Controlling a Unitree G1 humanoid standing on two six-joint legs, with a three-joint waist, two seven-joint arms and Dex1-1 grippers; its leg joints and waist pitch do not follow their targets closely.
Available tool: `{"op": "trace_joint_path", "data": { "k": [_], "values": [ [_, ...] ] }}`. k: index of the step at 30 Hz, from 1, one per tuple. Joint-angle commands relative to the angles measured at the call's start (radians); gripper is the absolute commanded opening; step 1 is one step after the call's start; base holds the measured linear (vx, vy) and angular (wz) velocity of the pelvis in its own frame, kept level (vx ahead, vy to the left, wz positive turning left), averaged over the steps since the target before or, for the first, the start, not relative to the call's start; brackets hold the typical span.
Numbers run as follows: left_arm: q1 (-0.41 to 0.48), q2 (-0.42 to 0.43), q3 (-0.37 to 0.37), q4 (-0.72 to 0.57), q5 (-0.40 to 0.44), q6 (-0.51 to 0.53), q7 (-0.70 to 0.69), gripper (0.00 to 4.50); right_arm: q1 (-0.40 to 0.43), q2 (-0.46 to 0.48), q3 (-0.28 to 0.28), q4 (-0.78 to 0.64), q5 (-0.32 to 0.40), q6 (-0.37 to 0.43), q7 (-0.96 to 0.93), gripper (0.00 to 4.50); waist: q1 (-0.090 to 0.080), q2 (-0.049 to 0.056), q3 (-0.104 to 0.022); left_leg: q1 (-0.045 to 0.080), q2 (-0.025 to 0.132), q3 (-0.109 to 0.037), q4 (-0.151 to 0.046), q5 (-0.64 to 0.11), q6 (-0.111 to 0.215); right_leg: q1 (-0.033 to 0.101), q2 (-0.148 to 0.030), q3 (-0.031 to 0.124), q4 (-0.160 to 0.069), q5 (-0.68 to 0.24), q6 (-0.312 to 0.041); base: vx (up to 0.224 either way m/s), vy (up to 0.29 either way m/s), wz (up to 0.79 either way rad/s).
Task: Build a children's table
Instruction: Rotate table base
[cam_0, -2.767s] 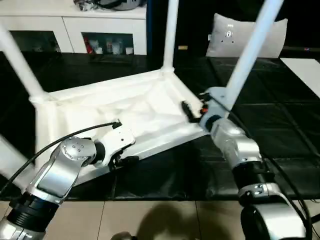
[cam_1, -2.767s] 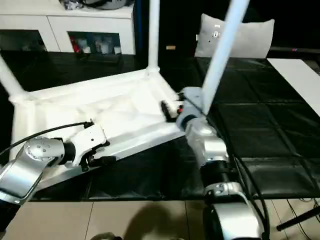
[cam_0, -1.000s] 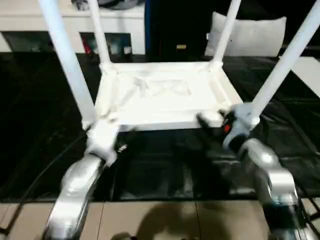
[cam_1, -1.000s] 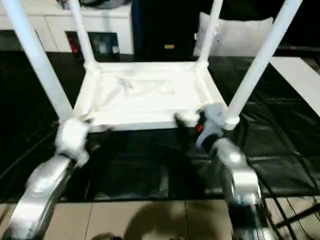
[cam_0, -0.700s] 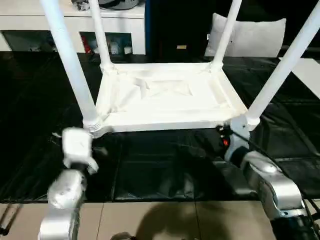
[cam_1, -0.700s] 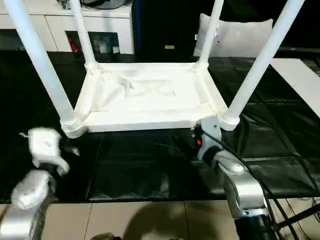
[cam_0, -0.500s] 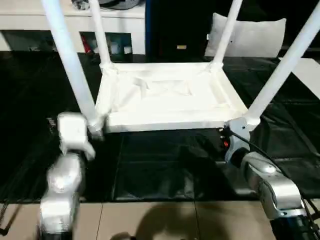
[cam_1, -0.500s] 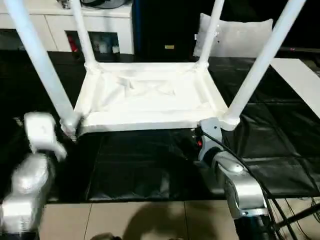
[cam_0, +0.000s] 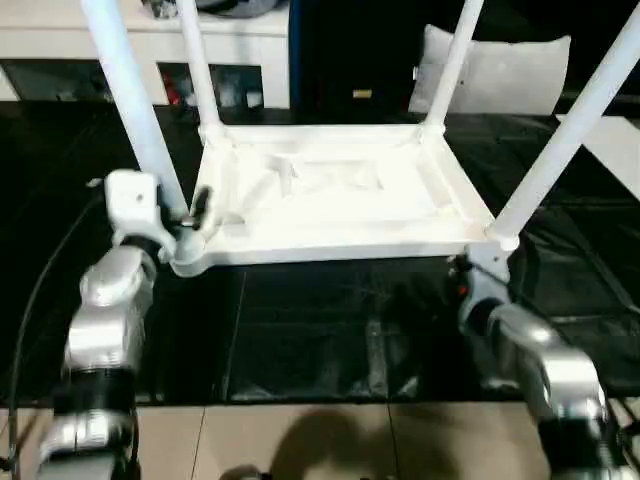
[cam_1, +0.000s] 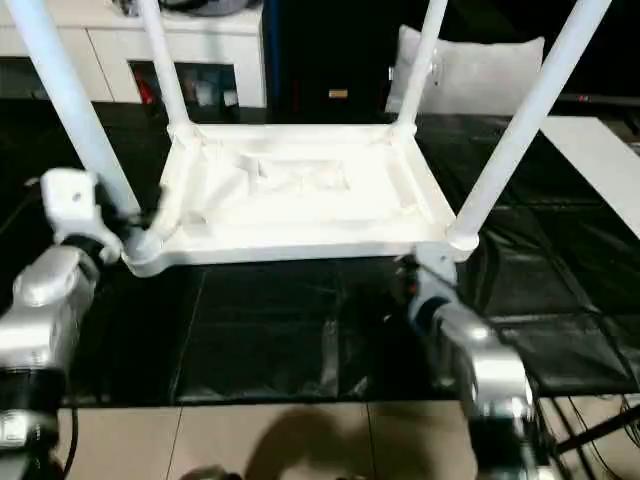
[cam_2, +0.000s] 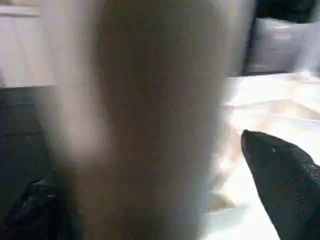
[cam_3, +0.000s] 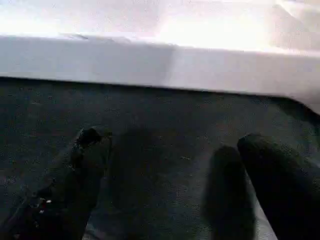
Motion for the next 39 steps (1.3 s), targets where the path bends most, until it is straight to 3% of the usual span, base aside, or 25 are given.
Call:
{"op": "trace_joint_path", "data": {
  "k": [1, 5, 7, 9, 12, 13, 18, 21, 24, 28, 33, 39],
  "values": [
    [-0.004, 0.015, -0.025, -0.007, -0.058, 0.041, -0.139, 4.48, -0.027, -0.005, -0.019, 0.051, -0.005, -0.030, 0.006, 4.50, 0.002, -0.005, -0.067, 0.022, 0.072, -0.034, -0.071, -0.143, -0.003, 0.038, -0.119, 0.078, -0.061, -0.238, -0.129, 0.000, 0.000, 0.00],
    [0.022, 0.047, -0.071, -0.043, -0.095, 0.076, -0.283, 4.48, -0.060, -0.004, -0.021, 0.110, -0.006, -0.076, 0.022, 4.50, 0.004, -0.005, -0.068, 0.022, 0.075, -0.033, -0.071, -0.136, 0.004, 0.040, -0.122, 0.078, -0.055, -0.218, -0.150, 0.000, 0.000, 0.00],
    [0.079, 0.098, -0.150, -0.135, -0.163, 0.161, -0.500, 4.48, -0.120, 0.000, -0.019, 0.209, -0.016, -0.142, 0.044, 4.50, 0.001, -0.004, -0.065, 0.023, 0.078, -0.030, -0.073, -0.140, -0.004, 0.036, -0.121, 0.079, -0.055, -0.250, -0.154, 0.000, 0.000, 0.00],
    [0.106, 0.110, -0.184, -0.205, -0.209, 0.215, -0.562, 4.48, -0.149, 0.005, -0.019, 0.250, -0.016, -0.158, 0.053, 4.50, 0.001, -0.003, -0.063, 0.030, 0.078, -0.024, -0.072, -0.152, -0.013, 0.030, -0.116, 0.082, -0.055, -0.254, -0.165, 0.000, 0.000, 0.00],
    [0.135, 0.124, -0.233, -0.296, -0.266, 0.290, -0.627, 4.48, -0.187, 0.014, -0.015, 0.304, -0.017, -0.189, 0.074, 4.50, 0.005, -0.006, -0.061, 0.026, 0.079, -0.026, -0.074, -0.174, -0.021, 0.036, -0.120, 0.083, -0.055, -0.278, -0.163, 0.000, 0.000, 0.00],
    [0.152, 0.124, -0.264, -0.359, -0.302, 0.335, -0.652, 4.48, -0.206, 0.019, 0.001, 0.327, -0.025, -0.205, 0.094, 4.50, 0.002, -0.012, -0.059, 0.024, 0.078, -0.026, -0.075, -0.177, -0.023, 0.039, -0.120, 0.083, -0.056, -0.289, -0.161, 0.000, 0.000, 0.00],
    [0.166, 0.083, -0.341, -0.490, -0.384, 0.430, -0.689, 4.48, -0.266, 0.041, 0.040, 0.405, -0.039, -0.267, 0.159, 4.50, -0.011, -0.020, -0.057, 0.018, 0.074, -0.027, -0.072, -0.183, -0.020, 0.043, -0.119, 0.084, -0.058, -0.334, -0.158, 0.000, 0.000, 0.00],
    [0.158, 0.053, -0.373, -0.535, -0.418, 0.483, -0.696, 4.48, -0.290, 0.057, 0.057, 0.433, -0.052, -0.291, 0.183, 4.50, -0.027, -0.026, -0.051, 0.019, 0.070, -0.027, -0.069, -0.205, -0.020, 0.041, -0.116, 0.086, -0.070, -0.419, -0.136, 0.000, 0.000, 0.00],
    [0.145, 0.037, -0.393, -0.559, -0.447, 0.529, -0.702, 4.48, -0.304, 0.070, 0.071, 0.446, -0.058, -0.314, 0.209, 4.50, -0.037, -0.031, -0.052, 0.018, 0.069, -0.028, -0.068, -0.198, -0.012, 0.041, -0.111, 0.086, -0.068, -0.407, -0.132, 0.000, 0.000, 0.00],
    [0.123, 0.018, -0.428, -0.595, -0.497, 0.592, -0.714, 4.48, -0.324, 0.096, 0.085, 0.473, -0.068, -0.344, 0.236, 4.50, -0.045, -0.030, -0.053, 0.017, 0.069, -0.027, -0.066, -0.180, -0.005, 0.042, -0.108, 0.086, -0.061, -0.367, -0.154, 0.000, 0.000, 0.00],
    [0.108, -0.011, -0.462, -0.601, -0.480, 0.595, -0.710, 4.48, -0.334, 0.118, 0.091, 0.494, -0.073, -0.366, 0.252, 4.50, -0.044, -0.028, -0.054, 0.019, 0.071, -0.026, -0.066, -0.164, 0.001, 0.044, -0.107, 0.087, -0.056, -0.317, -0.172, 0.000, 0.000, 0.00],
    [0.050, -0.100, -0.475, -0.510, -0.403, 0.528, -0.613, 4.48, -0.332, 0.151, 0.103, 0.503, -0.086, -0.385, 0.278, 4.50, -0.040, -0.029, -0.052, 0.020, 0.070, -0.027, -0.066, -0.188, -0.005, 0.045, -0.108, 0.087, -0.064, -0.365, -0.152, 0.000, 0.000, 0.00]
  ]
}}
